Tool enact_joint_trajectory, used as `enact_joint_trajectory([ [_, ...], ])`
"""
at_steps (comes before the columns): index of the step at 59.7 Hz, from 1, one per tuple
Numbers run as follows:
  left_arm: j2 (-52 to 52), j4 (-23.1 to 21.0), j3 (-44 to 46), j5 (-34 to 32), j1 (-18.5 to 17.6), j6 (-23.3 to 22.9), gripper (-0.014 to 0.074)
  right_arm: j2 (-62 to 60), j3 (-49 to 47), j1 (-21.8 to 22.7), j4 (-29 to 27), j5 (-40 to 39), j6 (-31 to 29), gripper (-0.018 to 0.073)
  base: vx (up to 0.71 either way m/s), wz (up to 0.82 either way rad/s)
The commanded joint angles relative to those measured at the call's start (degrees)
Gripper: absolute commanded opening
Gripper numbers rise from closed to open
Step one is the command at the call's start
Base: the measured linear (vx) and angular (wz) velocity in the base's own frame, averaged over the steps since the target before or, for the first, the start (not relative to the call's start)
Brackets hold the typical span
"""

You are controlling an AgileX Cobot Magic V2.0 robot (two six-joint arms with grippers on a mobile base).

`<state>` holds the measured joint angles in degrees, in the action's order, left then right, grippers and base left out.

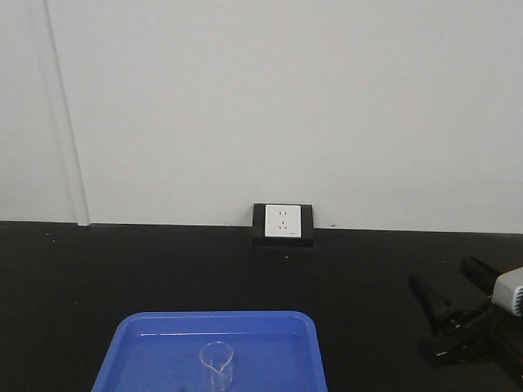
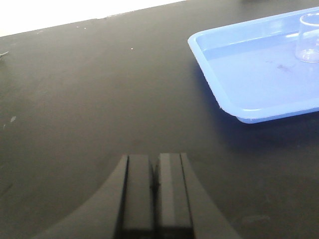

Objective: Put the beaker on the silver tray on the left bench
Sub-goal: 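Lower the open right gripper around the beaker and close it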

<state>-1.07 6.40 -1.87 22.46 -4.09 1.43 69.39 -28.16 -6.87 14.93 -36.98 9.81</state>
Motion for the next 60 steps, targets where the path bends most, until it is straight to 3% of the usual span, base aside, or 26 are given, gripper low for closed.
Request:
enact_joint_trajectory([
  [1, -0.4, 0.1, -1.1, -4.7, -0.3, -0.1, 0.0001, -0.6, -1.9, 0.1, -1.2, -5.0, 0.6, 0.0728, 0.00, 0.00],
  [10, -0.4, 0.1, -1.1, -4.7, -0.3, -0.1, 0.0001, 0.3, -1.9, -1.7, 0.1, -6.0, 9.3, 0.0720, 0.00, 0.00],
  [21, -0.4, 0.1, -1.1, -4.7, -0.3, -0.1, 0.0001, 9.8, -2.6, -8.6, 10.8, -6.0, 10.8, 0.0684, 0.00, 0.00],
  [40, -0.4, 0.1, -1.1, -4.7, -0.3, -0.1, 0.0001, 34.2, -14.9, -22.8, 9.6, -6.1, 10.8, 0.0659, 0.00, 0.00],
  [50, -0.4, 0.1, -1.1, -4.7, -0.3, -0.1, 0.0001, 42.3, -22.9, -25.0, 5.1, -6.1, 10.9, 0.0651, 0.00, 0.00],
  [60, -0.4, 0.1, -1.1, -4.7, -0.3, -0.1, 0.0001, 46.7, -28.7, -25.0, 5.4, -6.0, 11.3, 0.0632, 0.00, 0.00],
])
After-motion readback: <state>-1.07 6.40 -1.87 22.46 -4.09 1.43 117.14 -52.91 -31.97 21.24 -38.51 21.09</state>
